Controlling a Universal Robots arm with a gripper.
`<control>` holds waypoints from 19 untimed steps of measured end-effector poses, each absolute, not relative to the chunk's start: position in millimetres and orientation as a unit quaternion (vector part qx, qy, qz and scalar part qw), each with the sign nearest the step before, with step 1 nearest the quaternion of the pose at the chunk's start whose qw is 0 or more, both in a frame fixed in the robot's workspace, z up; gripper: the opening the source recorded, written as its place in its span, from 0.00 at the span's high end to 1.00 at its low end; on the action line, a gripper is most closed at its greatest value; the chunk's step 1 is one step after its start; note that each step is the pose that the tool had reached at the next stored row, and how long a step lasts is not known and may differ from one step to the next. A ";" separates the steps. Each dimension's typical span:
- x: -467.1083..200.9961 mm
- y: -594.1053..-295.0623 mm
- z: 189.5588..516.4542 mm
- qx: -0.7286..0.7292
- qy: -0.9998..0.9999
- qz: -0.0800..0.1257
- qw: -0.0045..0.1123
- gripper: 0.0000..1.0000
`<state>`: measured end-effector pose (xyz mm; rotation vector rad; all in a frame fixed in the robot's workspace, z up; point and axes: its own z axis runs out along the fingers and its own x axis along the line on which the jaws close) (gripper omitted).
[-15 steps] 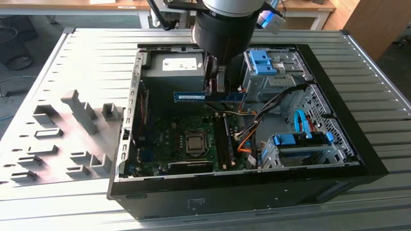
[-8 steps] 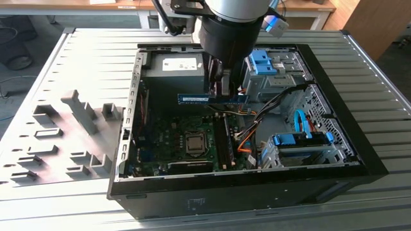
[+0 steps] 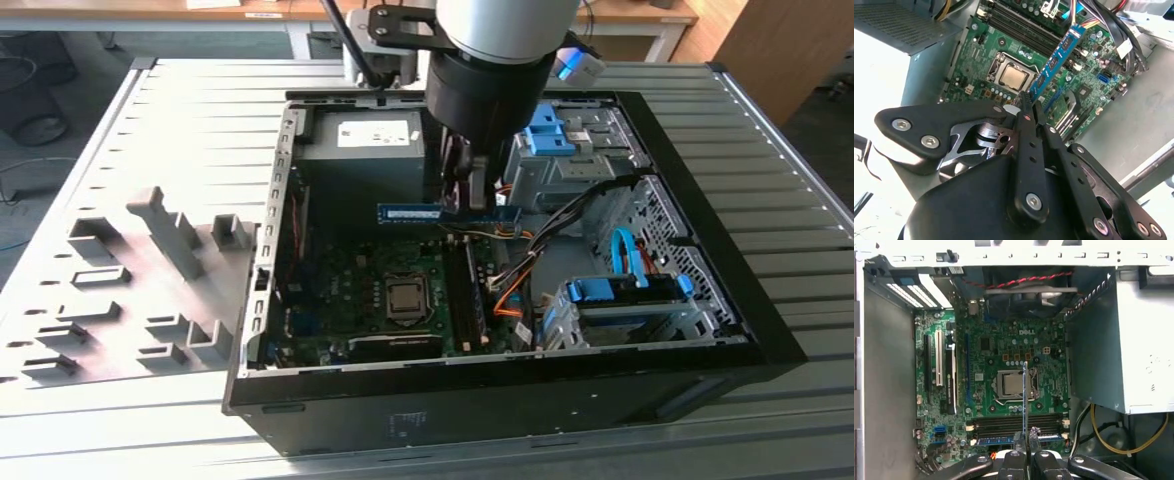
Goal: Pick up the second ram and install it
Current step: 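Pick up the second ram and move it above second insertion slot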
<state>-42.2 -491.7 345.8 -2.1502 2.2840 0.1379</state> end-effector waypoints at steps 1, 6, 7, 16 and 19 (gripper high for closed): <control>-41.8 -491.7 344.4 -0.685 0.727 0.044 0.001 0.86; -40.7 -491.7 338.4 -0.685 0.727 0.044 0.001 0.86; -40.5 -491.7 337.4 -0.685 0.727 0.044 0.001 0.86; -39.2 -491.8 329.9 -0.685 0.727 0.044 0.001 0.86; -38.5 -491.8 326.8 -0.685 0.727 0.044 0.001 0.86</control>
